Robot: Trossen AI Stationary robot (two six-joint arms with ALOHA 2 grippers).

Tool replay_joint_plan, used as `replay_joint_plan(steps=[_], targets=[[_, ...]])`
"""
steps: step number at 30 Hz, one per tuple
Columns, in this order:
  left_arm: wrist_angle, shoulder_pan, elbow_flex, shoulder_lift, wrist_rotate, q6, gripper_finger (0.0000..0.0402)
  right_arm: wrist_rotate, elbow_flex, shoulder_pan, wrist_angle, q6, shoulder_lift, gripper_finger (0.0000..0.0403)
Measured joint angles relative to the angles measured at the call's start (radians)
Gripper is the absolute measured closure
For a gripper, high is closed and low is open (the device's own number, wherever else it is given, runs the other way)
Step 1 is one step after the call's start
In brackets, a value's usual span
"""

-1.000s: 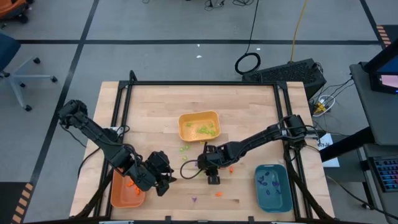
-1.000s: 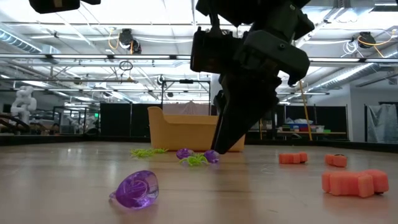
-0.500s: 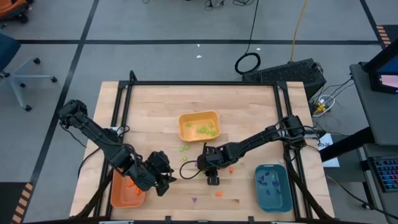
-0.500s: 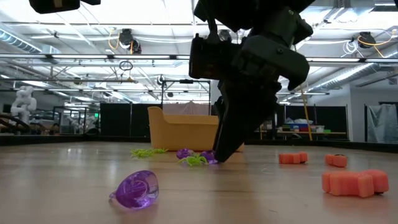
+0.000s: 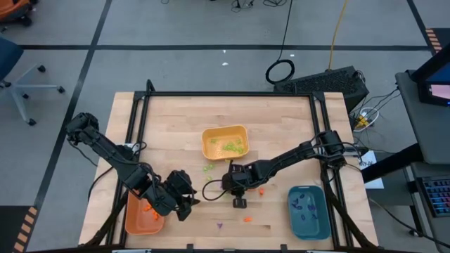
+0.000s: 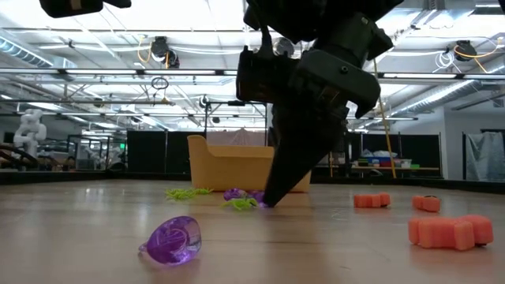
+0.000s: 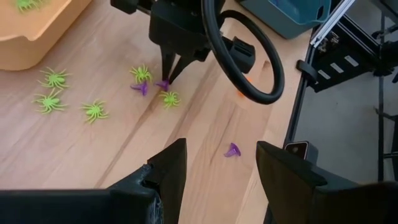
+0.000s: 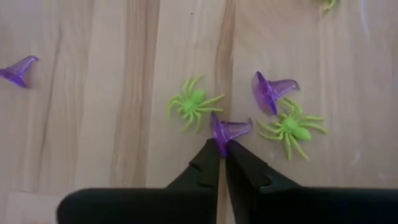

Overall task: Sort Halloween decoration
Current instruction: Put the violet witch hat toy into the blue bin

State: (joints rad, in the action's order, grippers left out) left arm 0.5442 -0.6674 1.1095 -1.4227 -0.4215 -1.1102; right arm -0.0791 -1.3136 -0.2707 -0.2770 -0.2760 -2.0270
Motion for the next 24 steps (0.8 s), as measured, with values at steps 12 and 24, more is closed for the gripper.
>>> replay_joint_plan(steps=[12, 24], targets=[[0.021, 0.000, 0.000, 0.000, -0.007, 0.000, 0.0210, -0.057, 0.002, 0.001, -0.005, -0.024, 0.091, 0.0402], [0.026, 0.000, 0.000, 0.000, -0.034, 0.000, 0.0210, 0.073, 0.002, -0.032, -0.119, -0.018, 0.400, 0.0403]])
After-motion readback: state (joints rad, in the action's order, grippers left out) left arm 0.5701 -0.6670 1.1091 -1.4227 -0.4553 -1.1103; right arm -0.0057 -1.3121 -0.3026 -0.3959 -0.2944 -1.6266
